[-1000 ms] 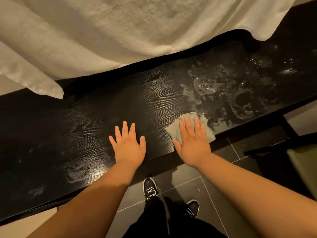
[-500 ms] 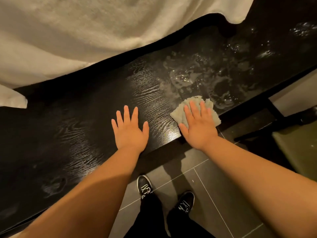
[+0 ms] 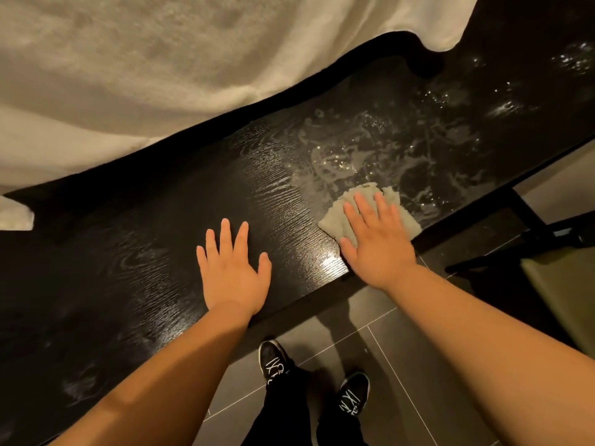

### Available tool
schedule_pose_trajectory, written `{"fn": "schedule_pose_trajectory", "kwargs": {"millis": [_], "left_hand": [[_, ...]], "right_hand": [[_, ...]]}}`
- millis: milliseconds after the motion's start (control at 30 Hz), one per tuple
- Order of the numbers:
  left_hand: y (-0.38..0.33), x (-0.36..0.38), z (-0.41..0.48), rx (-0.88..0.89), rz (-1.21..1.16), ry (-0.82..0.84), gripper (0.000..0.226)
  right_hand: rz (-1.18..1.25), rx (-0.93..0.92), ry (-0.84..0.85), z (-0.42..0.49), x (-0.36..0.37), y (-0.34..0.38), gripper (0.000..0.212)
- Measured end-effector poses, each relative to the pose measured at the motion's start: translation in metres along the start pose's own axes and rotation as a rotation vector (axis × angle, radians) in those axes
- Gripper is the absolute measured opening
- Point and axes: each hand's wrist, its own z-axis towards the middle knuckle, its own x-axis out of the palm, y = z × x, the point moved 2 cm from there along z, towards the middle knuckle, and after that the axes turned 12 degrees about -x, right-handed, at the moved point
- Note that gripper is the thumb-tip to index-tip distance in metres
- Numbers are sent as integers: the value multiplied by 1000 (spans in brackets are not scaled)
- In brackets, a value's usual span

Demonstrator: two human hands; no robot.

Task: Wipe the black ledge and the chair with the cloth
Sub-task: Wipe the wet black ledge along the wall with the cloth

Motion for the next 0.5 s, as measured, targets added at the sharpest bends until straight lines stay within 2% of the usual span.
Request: {"fn": "schedule_pose_trajectory", "kwargs": {"millis": [67, 200, 333, 400, 500], "left_hand": [[1, -1, -1, -7, 6, 5, 72], [-1, -2, 0, -19, 16, -8, 72], [-2, -1, 0, -18, 14, -6, 72], [-1, -1, 1, -22, 2, -5, 72], [0, -1, 0, -20, -3, -9, 73]], "right_hand": [[11, 30, -11, 0, 3, 29, 74], [73, -313, -5, -8, 14, 83, 76], [65, -434, -26, -3, 11, 58, 73], [22, -379, -23, 8, 6, 26, 71], [-5, -165, 28, 25, -2, -3, 73]]}}
